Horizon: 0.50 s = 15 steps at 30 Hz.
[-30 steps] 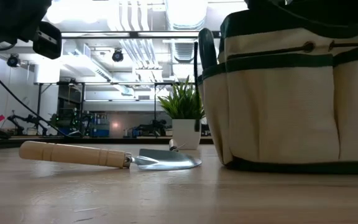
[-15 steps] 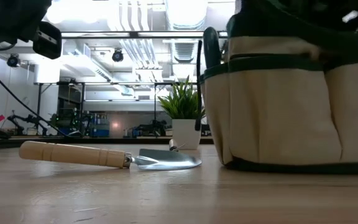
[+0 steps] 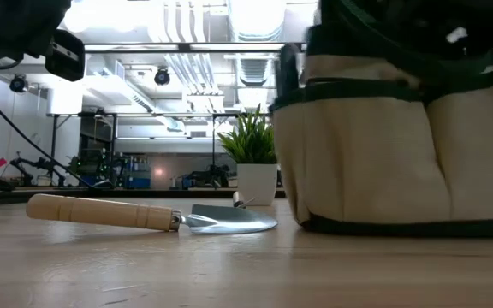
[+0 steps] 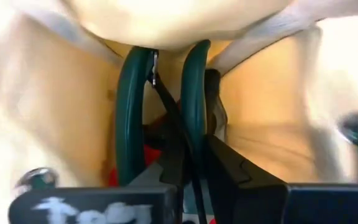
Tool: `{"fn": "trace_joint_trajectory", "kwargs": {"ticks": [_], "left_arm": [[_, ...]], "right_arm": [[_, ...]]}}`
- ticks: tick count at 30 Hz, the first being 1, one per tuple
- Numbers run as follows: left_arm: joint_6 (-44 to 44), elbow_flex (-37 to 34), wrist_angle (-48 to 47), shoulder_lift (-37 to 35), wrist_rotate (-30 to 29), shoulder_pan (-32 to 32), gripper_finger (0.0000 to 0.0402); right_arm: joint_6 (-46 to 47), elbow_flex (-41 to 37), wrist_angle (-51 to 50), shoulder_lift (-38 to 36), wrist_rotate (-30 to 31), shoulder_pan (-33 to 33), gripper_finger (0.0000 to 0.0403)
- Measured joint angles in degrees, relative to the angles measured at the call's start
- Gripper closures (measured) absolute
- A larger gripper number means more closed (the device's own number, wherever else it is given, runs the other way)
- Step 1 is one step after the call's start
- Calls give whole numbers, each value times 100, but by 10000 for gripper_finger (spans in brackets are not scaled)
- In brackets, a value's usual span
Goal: Pick & Place Garden tools in Gardening bag
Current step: Put the green shear scissors into the green gardening bag
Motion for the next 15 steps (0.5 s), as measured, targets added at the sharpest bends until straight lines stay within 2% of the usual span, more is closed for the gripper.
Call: {"fn": "trace_joint_trajectory", "kwargs": {"ticks": [10,15], "left_arm": [[2,0,0,0,0,0,390],[1,0,-1,0,0,1,390]], "right_arm": [[-280,975,-1177,-4,554,80,371],[-270,1157,-1332,-4,633,119,371]]}}
